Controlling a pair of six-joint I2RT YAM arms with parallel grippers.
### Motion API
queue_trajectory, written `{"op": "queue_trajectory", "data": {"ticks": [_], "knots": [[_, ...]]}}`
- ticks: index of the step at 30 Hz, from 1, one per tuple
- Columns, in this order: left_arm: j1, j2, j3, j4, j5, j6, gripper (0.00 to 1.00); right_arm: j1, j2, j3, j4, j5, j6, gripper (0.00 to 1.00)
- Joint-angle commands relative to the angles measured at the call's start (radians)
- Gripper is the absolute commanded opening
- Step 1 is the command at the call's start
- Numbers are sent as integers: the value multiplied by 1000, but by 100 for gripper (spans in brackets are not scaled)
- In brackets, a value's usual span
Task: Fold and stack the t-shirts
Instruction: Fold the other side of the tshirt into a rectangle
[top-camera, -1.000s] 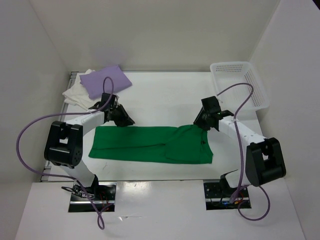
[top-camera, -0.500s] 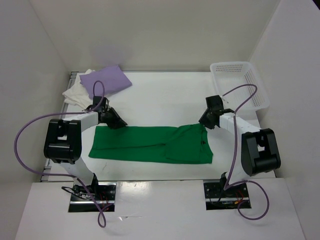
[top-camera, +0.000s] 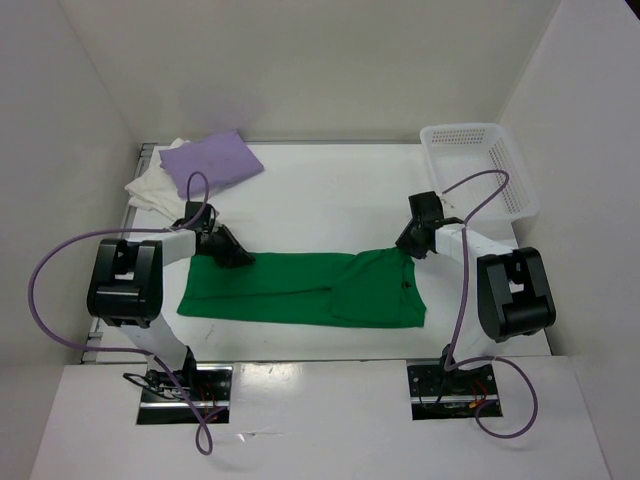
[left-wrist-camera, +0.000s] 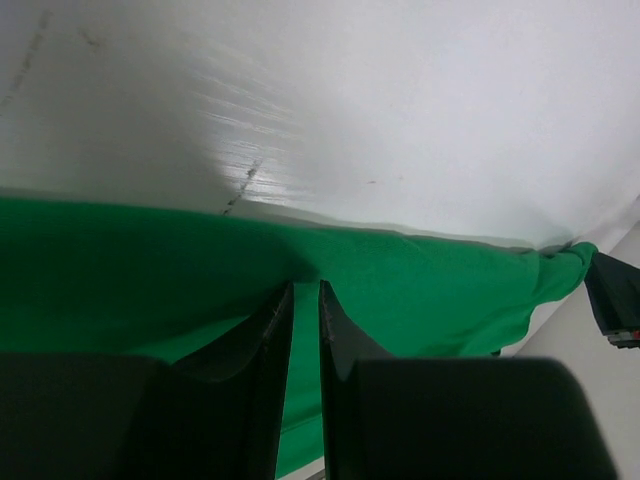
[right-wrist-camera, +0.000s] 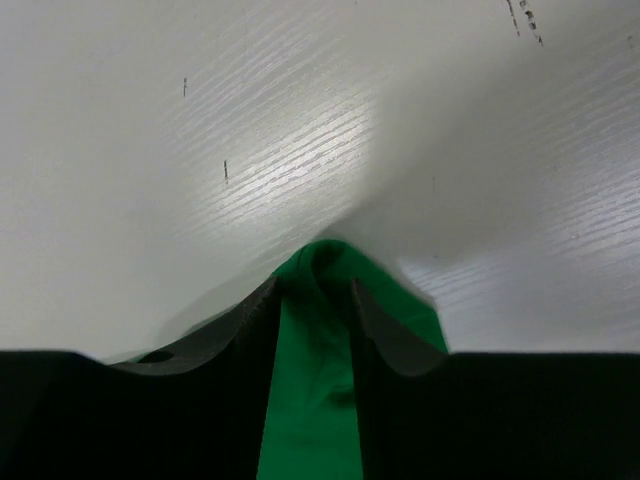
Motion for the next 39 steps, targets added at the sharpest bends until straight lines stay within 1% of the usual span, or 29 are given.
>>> {"op": "queue_trajectory", "data": {"ticks": [1,6,7,9,10,12,14,15,19,24,26,28,29,31,32,35,37,38,39], "knots": [[24,17,-16,25,12,16,23,3,7,38,44,21,-3,40],[24,26,-7,34,12,16,21,3,7,38,44,31,-3,37],[24,26,-7,34,12,16,21,3,18,38,54,20,-12,26],[33,37,2,34,1,16,20,3,27,38,55,20,-12,16],[33,37,2,34,1,16,20,3,27,38,55,20,-12,7],[42,37,2,34,-9,16,19,3,27,38,55,50,-3,2],[51,37,2,25,-23,16,17,3,17,49,29,75,-3,0],[74,37,2,16,-32,16,16,-8,17,49,18,98,-3,0],[128,37,-19,16,-43,16,14,-34,-5,29,5,98,-3,0],[159,13,-41,5,-54,16,13,-46,-5,29,5,98,-3,0],[168,0,-41,5,-54,16,13,-46,-5,29,-7,116,6,2],[177,0,-41,5,-54,16,14,-46,-5,29,-7,107,6,6],[177,-9,-41,5,-54,16,14,-46,-16,29,-7,107,6,15],[177,-21,-31,-4,-39,4,19,-46,-48,29,-19,75,6,29],[177,-30,-19,-13,-23,4,21,-46,-63,29,-30,75,6,39],[177,-119,20,-24,-9,-5,25,-46,-150,61,-73,55,-3,49],[165,-156,54,-47,-9,7,31,-46,-209,70,-102,38,-12,50],[141,-185,74,-47,-9,16,33,-37,-224,70,-117,29,-12,50],[130,-194,115,-47,-9,37,35,-14,-239,70,-129,29,-12,47]]}}
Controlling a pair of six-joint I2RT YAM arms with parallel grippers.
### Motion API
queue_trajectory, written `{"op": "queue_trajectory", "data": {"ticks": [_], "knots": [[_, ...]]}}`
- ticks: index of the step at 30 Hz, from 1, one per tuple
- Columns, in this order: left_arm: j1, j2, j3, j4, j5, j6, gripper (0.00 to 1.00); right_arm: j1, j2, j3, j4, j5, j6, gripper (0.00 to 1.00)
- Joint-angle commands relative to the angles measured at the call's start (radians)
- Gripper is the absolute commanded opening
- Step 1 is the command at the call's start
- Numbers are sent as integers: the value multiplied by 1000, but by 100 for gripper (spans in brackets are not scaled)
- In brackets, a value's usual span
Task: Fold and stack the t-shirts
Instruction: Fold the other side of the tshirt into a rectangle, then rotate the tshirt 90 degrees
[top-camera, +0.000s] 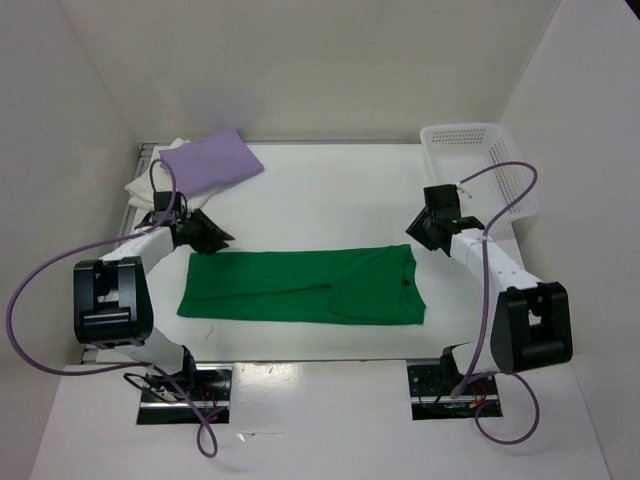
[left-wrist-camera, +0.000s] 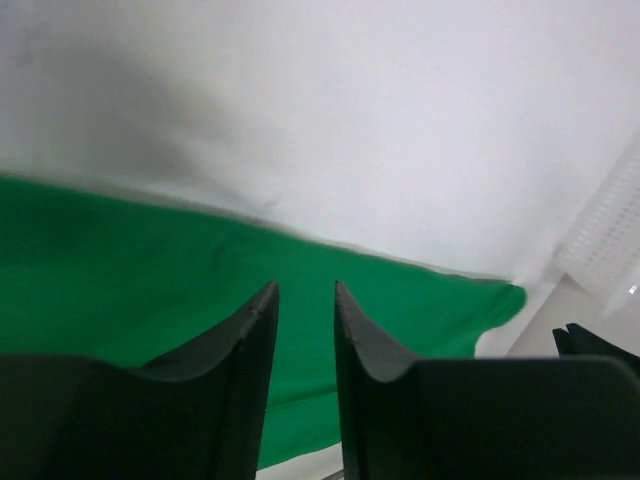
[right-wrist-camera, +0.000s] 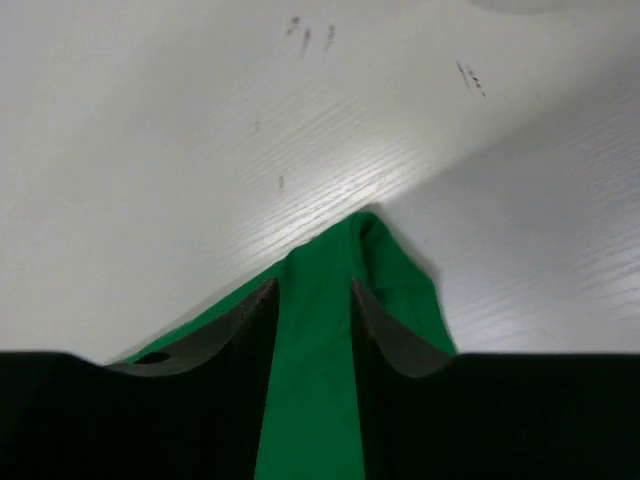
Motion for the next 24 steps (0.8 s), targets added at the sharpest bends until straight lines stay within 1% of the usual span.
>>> {"op": "queue_trajectory", "data": {"ticks": [1,2,3,4,5,6,7,9,10,11,12,14,15,16,18,19,20,22,23,24], "knots": [[-43,-78,122,-6,10,47,37,37,-94,38,-46,-13,-9,38],[-56,-78,142,-17,10,57,39,52,-117,3,-46,-63,9,29],[-88,-78,157,-17,26,68,39,98,-117,-19,-46,-91,28,12],[-107,-78,180,-17,39,79,39,126,-129,-42,-46,-115,78,5],[-124,-78,180,-17,40,94,39,156,-143,-95,-46,-135,107,0],[-156,-78,193,-17,49,94,39,190,-152,-123,-30,-135,143,0],[-170,-88,193,-26,49,106,39,259,-163,-175,-5,-135,211,0],[-205,-88,202,-26,49,119,39,302,-173,-218,21,-166,262,0],[-205,-88,202,-35,58,133,39,324,-173,-246,32,-178,287,0],[-233,-97,211,-48,70,165,39,333,-122,-255,42,-178,287,0],[-233,-97,211,-48,70,174,39,333,-122,-255,52,-178,287,0],[-233,-106,220,-75,70,183,39,333,-61,-240,52,-178,264,1],[-233,-118,220,-75,70,198,39,333,-32,-208,61,-178,246,2],[-233,-130,220,-84,70,212,39,333,43,-187,73,-190,234,2],[-233,-140,220,-94,79,223,39,333,141,-95,96,-191,189,2],[-233,-140,220,-104,79,232,39,324,269,-50,108,-191,169,2],[-233,-150,220,-115,79,232,39,324,342,61,109,-200,149,2],[-224,-178,220,-127,79,242,39,312,486,210,75,-200,89,2],[-213,-178,220,-137,79,242,39,303,619,390,60,-200,68,2],[-213,-196,220,-147,79,251,39,293,686,498,11,-188,33,2]]}}
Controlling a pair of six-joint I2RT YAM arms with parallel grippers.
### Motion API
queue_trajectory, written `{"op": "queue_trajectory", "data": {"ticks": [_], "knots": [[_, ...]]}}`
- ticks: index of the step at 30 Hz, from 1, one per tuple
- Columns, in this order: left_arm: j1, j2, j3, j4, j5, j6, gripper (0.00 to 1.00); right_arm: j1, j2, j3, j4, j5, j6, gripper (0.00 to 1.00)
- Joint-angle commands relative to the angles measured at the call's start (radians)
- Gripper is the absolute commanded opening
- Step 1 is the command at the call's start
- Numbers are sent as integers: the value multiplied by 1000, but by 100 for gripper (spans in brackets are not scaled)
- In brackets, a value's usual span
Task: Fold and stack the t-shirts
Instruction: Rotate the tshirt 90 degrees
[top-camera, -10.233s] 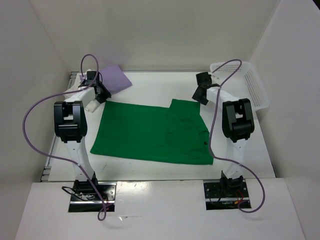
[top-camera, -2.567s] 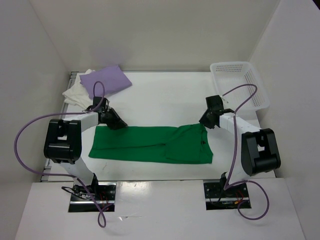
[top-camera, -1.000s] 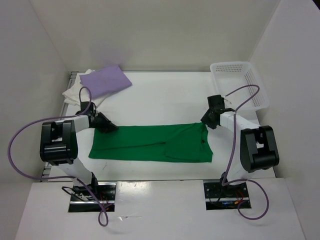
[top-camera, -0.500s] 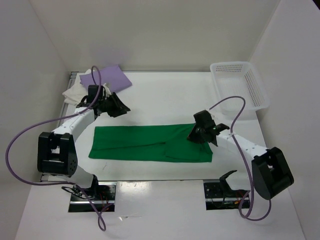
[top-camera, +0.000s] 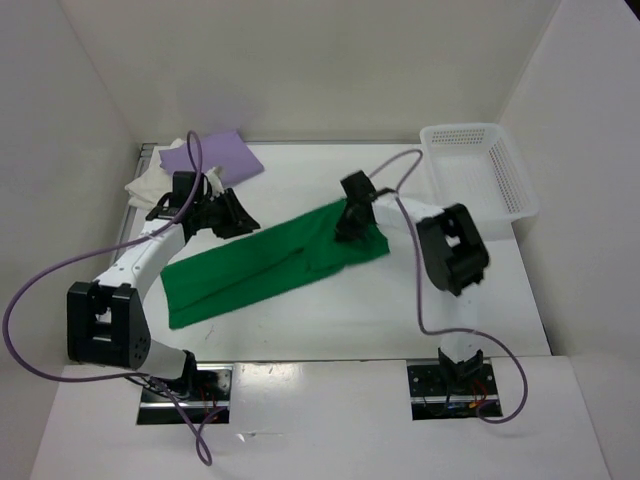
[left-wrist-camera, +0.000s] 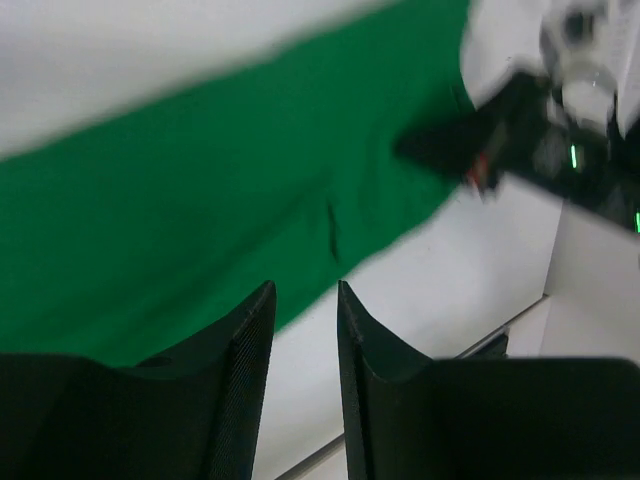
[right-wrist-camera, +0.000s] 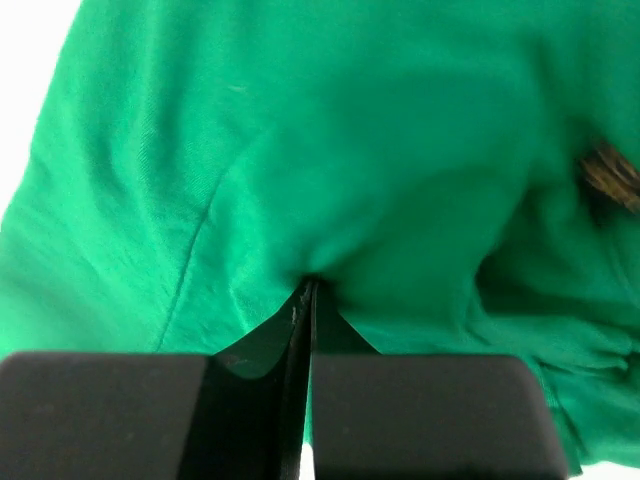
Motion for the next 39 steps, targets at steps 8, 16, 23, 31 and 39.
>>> {"op": "queue_trajectory", "data": {"ticks": [8,16,23,31,39], "knots": [[21,-138,19,-86,-11,46,41,-45,895,1844,-576,18,-199,18],[67,-147,19,-95,-12,23,42,16,106,804,-68,-9,-229,55],[155,-113,82,-106,21,42,41,290,-171,132,202,-86,-53,50],[176,-213,64,-115,12,33,41,472,36,102,410,-86,136,59],[176,-336,-48,-125,12,33,43,481,229,201,389,-10,228,63]]}}
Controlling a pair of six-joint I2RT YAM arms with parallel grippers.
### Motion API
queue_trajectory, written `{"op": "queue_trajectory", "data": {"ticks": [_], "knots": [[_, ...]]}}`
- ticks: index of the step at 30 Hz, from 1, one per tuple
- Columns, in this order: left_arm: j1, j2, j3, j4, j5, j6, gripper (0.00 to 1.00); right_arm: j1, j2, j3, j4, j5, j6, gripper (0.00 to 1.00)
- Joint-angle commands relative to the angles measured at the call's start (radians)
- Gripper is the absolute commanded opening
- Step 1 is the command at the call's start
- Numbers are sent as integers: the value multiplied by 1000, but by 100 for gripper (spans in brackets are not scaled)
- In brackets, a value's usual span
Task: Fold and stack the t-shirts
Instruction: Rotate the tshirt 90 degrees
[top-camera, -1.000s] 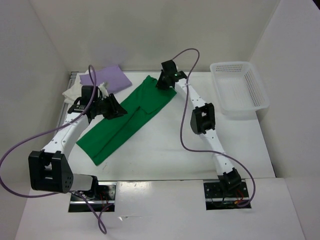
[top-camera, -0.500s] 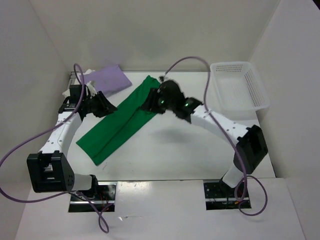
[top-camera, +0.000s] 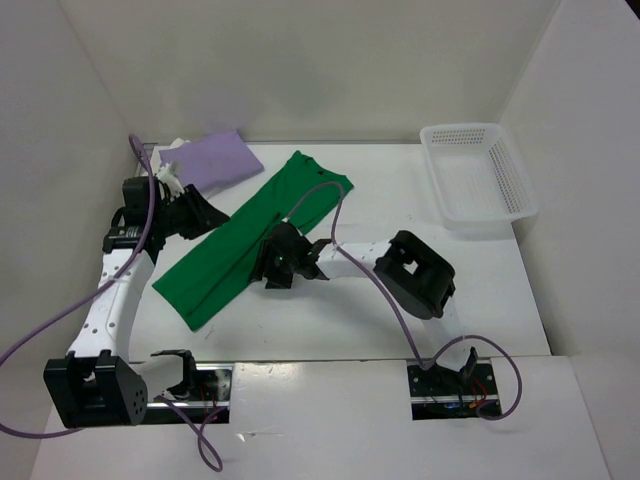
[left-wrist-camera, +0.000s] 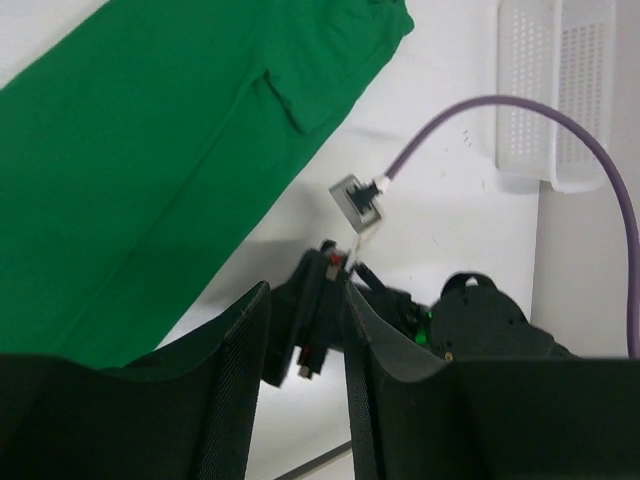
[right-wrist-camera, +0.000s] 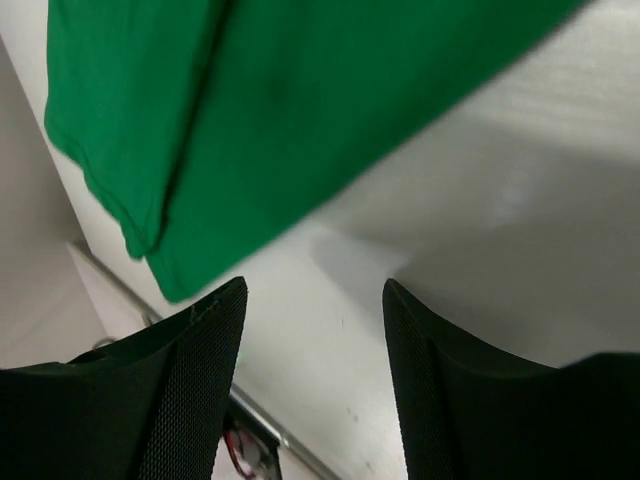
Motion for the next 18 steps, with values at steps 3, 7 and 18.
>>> {"op": "queue_trajectory", "data": {"ticks": [3,7,18], "knots": [[6,-29,-53,-3,23,7,43,-4,114,117,17,77,81,52],[6,-29,-53,28,53,-4,43,-4,169,160,-30,95,90,20],[-132,76,-77,62,53,-4,43,-275,-249,-296,-112,34,-153,0]]}}
